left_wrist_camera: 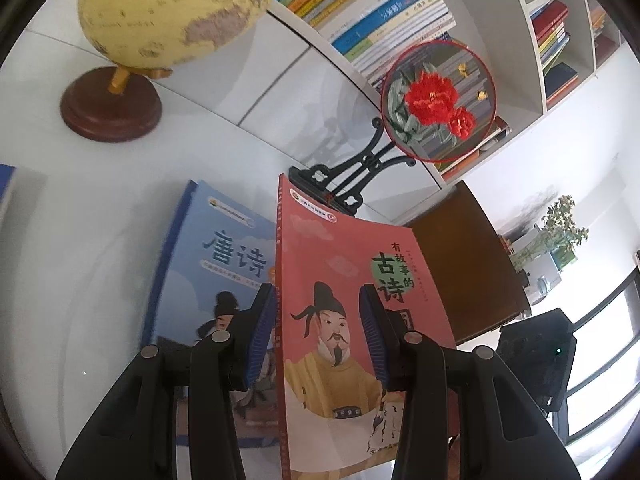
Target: Organize books
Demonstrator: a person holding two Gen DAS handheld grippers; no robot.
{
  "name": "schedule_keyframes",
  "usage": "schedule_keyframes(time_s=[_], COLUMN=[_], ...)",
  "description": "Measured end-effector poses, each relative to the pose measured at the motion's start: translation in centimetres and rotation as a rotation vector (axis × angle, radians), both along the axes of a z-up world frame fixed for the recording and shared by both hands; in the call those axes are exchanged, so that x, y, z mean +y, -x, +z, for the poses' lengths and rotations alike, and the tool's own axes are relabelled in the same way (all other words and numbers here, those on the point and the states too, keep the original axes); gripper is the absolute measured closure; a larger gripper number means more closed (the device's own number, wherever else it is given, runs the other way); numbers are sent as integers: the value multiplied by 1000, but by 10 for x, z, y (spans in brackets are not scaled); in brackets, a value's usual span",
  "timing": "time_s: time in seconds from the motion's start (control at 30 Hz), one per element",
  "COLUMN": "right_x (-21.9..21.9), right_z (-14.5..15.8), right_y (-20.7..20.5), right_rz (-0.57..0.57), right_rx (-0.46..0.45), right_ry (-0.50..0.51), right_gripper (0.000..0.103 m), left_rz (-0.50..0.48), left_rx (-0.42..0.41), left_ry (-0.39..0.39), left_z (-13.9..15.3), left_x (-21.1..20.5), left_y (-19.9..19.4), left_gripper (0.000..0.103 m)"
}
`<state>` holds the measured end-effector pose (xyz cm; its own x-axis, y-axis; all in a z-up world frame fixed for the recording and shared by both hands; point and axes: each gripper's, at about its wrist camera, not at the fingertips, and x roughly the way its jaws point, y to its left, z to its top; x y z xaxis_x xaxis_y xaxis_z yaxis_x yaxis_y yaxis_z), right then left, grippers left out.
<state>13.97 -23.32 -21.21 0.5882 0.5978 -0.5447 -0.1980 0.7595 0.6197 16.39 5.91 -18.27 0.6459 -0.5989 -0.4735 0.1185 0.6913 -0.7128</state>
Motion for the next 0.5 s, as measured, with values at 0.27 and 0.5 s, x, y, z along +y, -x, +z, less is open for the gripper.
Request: schedule_keyframes(time_s=[0.27,0.5], right_x=[42,87], right_z=[13,20], right_y=[12,21], right_rz=[47,95], right_rx=[-33,-45], right_ry=[17,20], right_gripper=[93,93], left_rz=[45,78], left_rx=[-15,-12], left_ry=[-24,-57], left_z=[14,19], left_x=[39,79], left_y=[20,41], left_gripper=[65,65])
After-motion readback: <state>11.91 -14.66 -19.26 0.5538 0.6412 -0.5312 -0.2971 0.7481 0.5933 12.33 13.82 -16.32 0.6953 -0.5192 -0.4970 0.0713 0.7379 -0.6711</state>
